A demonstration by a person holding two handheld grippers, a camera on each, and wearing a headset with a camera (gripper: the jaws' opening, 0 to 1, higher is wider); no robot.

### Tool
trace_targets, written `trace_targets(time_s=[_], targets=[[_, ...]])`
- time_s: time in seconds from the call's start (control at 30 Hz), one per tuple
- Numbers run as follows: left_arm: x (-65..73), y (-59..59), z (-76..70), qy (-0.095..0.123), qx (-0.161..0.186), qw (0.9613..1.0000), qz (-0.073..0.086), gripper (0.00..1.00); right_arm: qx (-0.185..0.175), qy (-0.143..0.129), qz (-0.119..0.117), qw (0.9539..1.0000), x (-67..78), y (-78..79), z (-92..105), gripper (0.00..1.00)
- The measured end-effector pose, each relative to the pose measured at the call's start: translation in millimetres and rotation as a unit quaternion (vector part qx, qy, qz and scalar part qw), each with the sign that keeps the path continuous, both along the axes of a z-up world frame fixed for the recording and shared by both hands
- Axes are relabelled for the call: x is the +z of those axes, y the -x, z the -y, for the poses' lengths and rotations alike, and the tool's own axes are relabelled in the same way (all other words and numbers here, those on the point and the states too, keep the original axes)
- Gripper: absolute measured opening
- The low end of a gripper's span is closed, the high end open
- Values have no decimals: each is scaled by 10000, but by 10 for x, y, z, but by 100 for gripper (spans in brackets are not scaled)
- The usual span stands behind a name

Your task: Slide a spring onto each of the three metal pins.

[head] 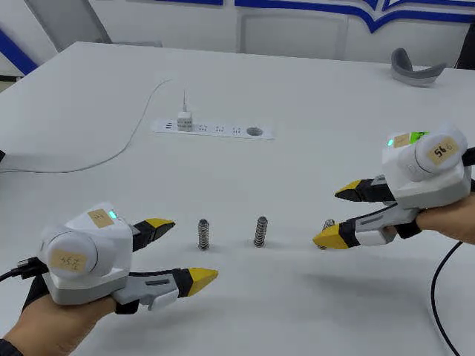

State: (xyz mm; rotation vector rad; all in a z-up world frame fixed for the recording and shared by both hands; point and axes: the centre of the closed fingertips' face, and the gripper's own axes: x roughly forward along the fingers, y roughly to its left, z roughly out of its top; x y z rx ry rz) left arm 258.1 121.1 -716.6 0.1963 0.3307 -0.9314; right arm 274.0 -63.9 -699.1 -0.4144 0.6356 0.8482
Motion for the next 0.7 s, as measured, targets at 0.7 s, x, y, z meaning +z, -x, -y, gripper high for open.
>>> trace_targets(time_s=[0.7], targets=[[-49, 47, -32, 31, 47, 10000, -80, 67, -332, -662, 368, 9966, -61, 289, 205, 66]])
